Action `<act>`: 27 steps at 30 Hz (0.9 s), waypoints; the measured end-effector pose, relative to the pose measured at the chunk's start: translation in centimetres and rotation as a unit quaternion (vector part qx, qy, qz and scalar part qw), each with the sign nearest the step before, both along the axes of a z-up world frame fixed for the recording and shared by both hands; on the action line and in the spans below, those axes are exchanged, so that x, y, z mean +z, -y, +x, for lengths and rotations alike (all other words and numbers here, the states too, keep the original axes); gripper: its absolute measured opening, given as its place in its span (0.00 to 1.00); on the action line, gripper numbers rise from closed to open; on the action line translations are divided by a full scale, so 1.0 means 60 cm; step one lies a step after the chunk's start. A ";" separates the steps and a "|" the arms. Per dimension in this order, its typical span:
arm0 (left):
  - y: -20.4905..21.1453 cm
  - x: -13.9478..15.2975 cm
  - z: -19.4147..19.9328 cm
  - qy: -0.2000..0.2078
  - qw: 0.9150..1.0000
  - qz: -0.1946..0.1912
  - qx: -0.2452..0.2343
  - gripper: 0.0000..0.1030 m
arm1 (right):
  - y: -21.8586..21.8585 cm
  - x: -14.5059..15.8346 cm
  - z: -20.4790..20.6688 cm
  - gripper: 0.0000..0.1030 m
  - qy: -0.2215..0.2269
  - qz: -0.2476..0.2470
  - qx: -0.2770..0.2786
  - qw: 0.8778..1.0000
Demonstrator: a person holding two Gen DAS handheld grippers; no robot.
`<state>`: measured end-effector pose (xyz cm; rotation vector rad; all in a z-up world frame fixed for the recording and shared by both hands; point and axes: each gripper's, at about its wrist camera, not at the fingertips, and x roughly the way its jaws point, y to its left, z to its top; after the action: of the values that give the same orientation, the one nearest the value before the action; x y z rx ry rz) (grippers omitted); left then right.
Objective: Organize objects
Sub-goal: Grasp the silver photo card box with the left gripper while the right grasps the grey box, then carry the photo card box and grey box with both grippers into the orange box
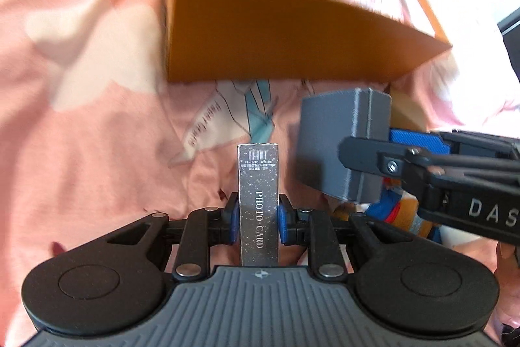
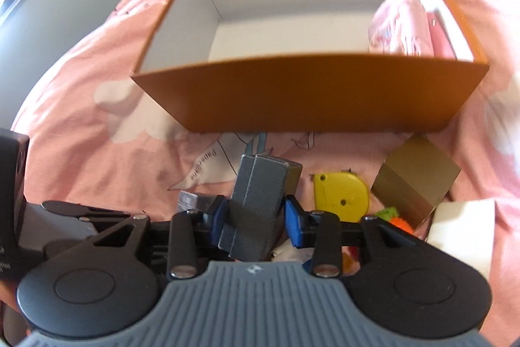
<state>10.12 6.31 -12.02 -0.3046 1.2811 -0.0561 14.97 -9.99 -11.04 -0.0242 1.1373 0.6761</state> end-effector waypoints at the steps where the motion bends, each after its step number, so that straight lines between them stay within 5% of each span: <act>1: -0.001 0.009 -0.001 0.006 1.000 0.002 0.001 0.25 | 0.002 0.007 -0.002 0.39 0.007 0.002 0.002 1.000; 15: -0.005 0.153 0.007 0.103 0.993 -0.047 -0.016 0.25 | 0.067 0.120 0.005 0.39 0.051 0.059 0.010 0.997; 27: 0.003 0.230 0.083 0.181 0.983 -0.033 -0.013 0.25 | 0.089 0.206 0.068 0.39 0.134 0.100 -0.005 0.986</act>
<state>15.12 6.11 1.80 -0.3191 0.9229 -0.1696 19.06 -15.35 1.31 0.0587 0.8077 0.7517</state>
